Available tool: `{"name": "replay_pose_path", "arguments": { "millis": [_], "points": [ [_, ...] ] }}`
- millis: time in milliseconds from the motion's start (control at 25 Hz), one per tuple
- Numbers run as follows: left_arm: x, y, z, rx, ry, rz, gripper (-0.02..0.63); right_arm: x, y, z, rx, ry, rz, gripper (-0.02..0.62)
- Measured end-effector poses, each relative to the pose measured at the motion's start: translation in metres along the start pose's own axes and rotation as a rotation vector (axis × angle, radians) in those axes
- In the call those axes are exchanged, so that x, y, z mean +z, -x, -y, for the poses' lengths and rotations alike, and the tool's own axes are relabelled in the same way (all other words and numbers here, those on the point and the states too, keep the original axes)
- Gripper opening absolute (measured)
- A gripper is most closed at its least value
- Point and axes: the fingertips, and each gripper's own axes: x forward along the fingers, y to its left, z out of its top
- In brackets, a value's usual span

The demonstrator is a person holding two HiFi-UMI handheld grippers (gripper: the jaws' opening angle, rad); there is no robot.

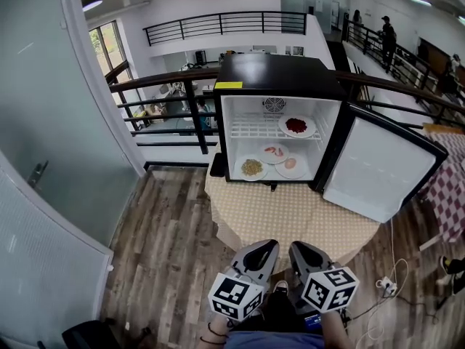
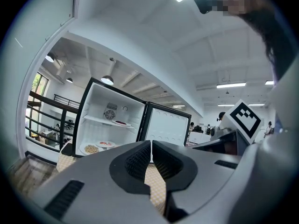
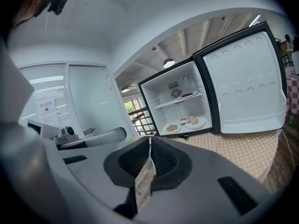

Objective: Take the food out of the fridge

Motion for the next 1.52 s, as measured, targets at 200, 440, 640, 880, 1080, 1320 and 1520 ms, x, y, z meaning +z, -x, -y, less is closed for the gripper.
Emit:
{"name": "replay_pose_path", "arguments": {
  "millis": [200, 440, 640, 880, 1080, 1320, 1520],
  "points": [
    [-0.001, -0.009, -0.010, -0.002, 0.017, -0.004, 0.018, 0.006, -0.016, 0.003, 0.009, 0.004, -0.014, 0.025],
    [-0.002, -0.031, -0.032, 0.004, 0.030, -0.013, 0.018, 0.016, -0.052, 0.018, 0.024, -0.021, -0.025, 0.025],
    [0.000, -0.062, -0.064, 0.023, 0.014, -0.033, 0.018, 0.029, -0.093, 0.038, 0.033, -0.032, -0.038, 0.025],
    [0.005, -0.108, -0.105, 0.046, 0.013, -0.042, 0.019, 0.054, -0.144, 0.071, 0.022, -0.039, -0.053, 0.025],
    [-0.004, -0.138, -0.131, 0.059, 0.019, -0.095, 0.018, 0.066, -0.178, 0.096, 0.017, -0.068, -0.074, 0.025],
    [0.004, -0.171, -0.160, 0.097, -0.003, -0.087, 0.018, 0.074, -0.206, 0.124, 0.014, -0.111, -0.092, 0.025],
    [0.009, -0.186, -0.187, 0.145, 0.007, -0.081, 0.018, 0.076, -0.225, 0.134, 0.031, -0.157, -0.105, 0.025]
  ]
}}
